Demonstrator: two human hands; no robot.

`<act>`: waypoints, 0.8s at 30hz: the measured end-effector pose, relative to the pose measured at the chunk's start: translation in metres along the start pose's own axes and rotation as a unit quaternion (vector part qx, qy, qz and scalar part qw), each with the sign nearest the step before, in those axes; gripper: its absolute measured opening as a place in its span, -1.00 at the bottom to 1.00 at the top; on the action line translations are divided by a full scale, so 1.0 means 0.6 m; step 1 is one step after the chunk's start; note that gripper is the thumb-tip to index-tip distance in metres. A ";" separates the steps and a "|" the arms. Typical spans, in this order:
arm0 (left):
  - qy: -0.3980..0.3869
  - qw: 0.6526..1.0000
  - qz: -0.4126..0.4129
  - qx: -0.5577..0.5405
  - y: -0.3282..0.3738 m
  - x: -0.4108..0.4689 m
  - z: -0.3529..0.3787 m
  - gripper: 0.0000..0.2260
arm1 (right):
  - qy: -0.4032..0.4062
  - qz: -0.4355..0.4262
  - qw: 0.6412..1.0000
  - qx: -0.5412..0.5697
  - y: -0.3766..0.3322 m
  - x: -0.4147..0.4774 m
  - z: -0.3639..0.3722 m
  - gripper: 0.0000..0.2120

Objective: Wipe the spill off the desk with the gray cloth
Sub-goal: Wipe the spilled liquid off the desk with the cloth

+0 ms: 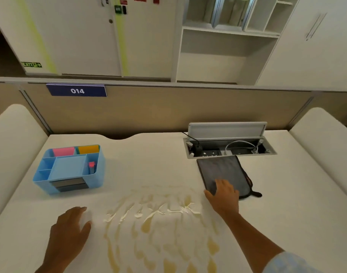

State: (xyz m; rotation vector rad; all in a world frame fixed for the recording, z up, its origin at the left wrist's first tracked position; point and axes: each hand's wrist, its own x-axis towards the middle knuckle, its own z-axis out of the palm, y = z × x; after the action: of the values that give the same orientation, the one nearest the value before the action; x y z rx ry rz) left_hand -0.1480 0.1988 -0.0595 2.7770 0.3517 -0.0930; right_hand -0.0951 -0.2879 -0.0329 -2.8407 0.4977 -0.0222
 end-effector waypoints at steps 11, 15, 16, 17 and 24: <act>-0.075 0.990 0.048 0.108 -0.004 -0.018 0.027 -0.08 | 0.001 -0.004 0.999 -0.050 0.010 0.017 0.014 -0.83; -0.059 0.993 0.051 0.090 -0.018 -0.026 0.038 0.01 | 0.042 0.020 0.999 -0.016 0.007 0.027 -0.008 -0.86; -0.051 0.994 0.053 0.085 -0.018 -0.028 0.040 -0.02 | 0.044 0.017 0.999 -0.020 0.009 0.026 -0.015 -0.87; -0.043 0.994 0.057 0.083 -0.017 -0.031 0.040 -0.05 | 0.042 0.014 0.999 -0.025 0.011 0.024 -0.023 -0.87; -0.021 0.994 0.070 0.083 -0.019 -0.039 0.048 -0.31 | 0.011 -0.046 0.994 -0.094 0.020 -0.052 -0.082 -0.81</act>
State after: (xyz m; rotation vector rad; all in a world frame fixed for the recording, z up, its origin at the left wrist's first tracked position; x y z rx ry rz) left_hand -0.1743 0.1940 -0.0881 2.9486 0.1439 -0.1532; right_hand -0.1315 -0.3002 0.0126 -3.0486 0.3931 -0.0243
